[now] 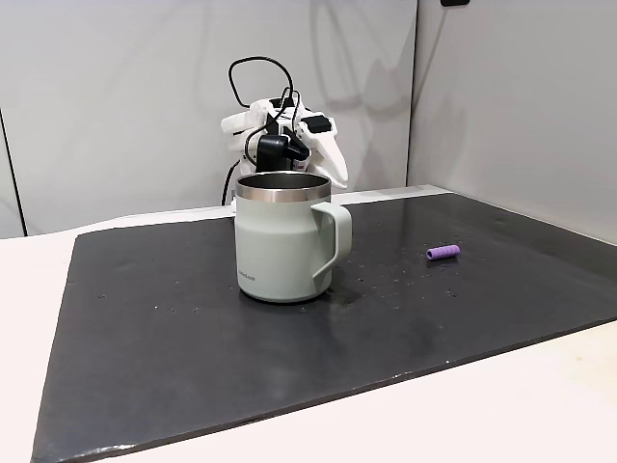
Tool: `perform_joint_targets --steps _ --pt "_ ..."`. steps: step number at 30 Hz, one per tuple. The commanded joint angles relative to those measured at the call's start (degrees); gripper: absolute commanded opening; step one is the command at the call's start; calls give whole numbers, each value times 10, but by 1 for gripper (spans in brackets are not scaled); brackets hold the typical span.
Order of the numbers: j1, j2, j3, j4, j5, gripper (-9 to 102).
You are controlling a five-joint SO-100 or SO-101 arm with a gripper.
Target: Grasp a pengrip and put it in the cup.
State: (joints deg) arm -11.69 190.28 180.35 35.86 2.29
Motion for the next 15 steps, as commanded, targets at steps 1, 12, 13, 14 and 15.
perform_joint_targets --steps 1,12,13,14,15 --pt "-21 8 24 2 4 0" --pt "-22 8 23 1 4 0" --pt "-23 8 20 2 4 0" --pt "-25 8 15 6 4 0" --pt "-28 8 8 11 4 0"
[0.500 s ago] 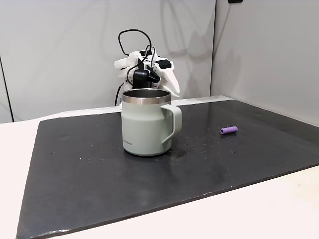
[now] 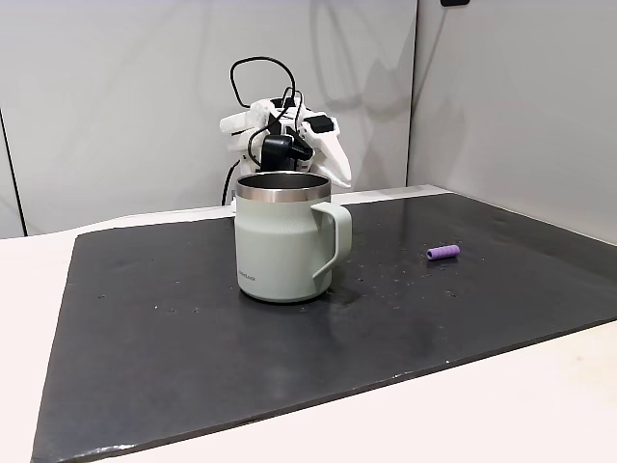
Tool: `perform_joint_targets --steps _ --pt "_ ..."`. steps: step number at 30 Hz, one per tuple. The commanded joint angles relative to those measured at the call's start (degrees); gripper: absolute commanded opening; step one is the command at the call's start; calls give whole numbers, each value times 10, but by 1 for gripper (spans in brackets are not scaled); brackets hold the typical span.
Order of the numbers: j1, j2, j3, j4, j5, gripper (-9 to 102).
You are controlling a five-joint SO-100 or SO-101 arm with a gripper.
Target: Grasp a pengrip and put it in the cup.
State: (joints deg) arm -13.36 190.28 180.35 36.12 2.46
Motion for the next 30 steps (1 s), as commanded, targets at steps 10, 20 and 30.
perform_joint_targets --steps 10,20,30 --pt "-90 -181 -237 94 -2 0" --pt "-116 -353 -498 189 43 0" --pt "-117 -650 -817 284 149 0"
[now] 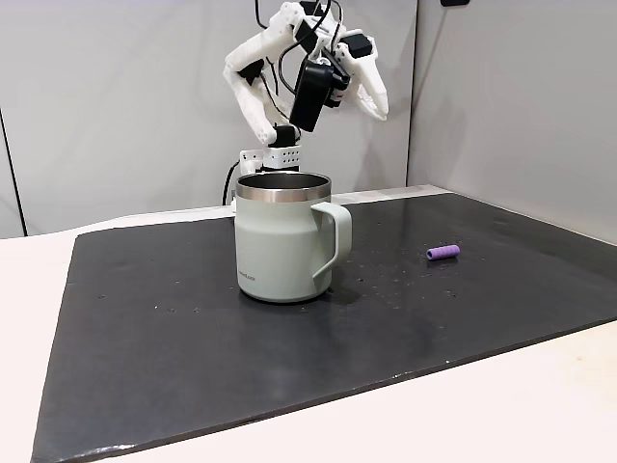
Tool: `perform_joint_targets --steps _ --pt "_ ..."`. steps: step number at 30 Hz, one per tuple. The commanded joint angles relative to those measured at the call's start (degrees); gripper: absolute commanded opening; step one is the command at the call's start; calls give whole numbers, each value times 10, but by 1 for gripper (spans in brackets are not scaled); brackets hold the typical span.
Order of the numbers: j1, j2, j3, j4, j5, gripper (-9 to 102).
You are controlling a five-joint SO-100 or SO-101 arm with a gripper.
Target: Grasp a pengrip and put it in the cup.
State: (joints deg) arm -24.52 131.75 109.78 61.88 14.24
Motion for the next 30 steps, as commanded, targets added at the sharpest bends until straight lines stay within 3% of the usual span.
perform_joint_targets --steps 1,10,18,30 --pt "-5 -91 -139 40 41 0" --pt "-12 -272 -304 122 56 4" --pt "-15 -419 -449 194 67 24" --pt "-11 -578 -545 219 80 26"
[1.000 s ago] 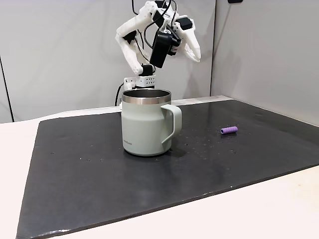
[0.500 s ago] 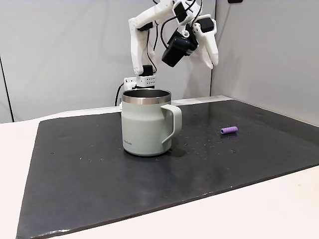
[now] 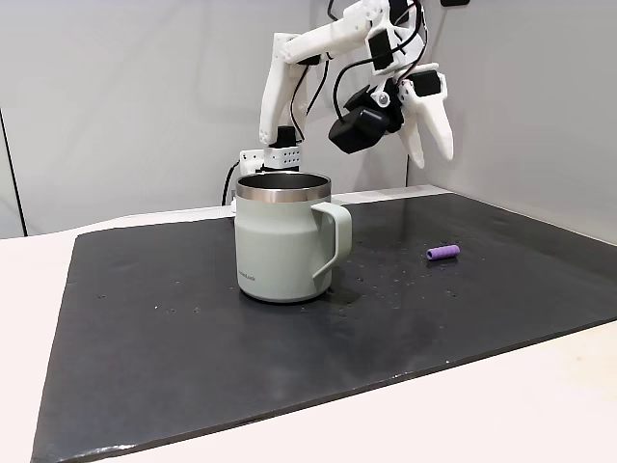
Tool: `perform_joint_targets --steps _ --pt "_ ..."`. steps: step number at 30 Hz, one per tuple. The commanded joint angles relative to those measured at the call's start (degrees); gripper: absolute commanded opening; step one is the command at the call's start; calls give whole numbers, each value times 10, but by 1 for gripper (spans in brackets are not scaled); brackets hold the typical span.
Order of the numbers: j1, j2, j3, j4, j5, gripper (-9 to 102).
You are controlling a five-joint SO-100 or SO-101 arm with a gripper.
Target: Grasp a pengrip and put it in the cup.
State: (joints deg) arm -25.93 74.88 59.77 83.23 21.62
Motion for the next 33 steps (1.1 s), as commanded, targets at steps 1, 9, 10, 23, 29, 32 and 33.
perform_joint_targets --steps 1,9,10,23,29,32,33 --pt "3 -23 -51 7 6 26" --pt "4 -106 -68 -10 5 25" --pt "4 -115 -69 -13 6 25" --pt "-2 -220 -151 -40 10 23" --pt "12 -251 -151 -68 13 22" --pt "14 -263 -150 -77 13 22" --pt "14 -266 -150 -78 13 22"
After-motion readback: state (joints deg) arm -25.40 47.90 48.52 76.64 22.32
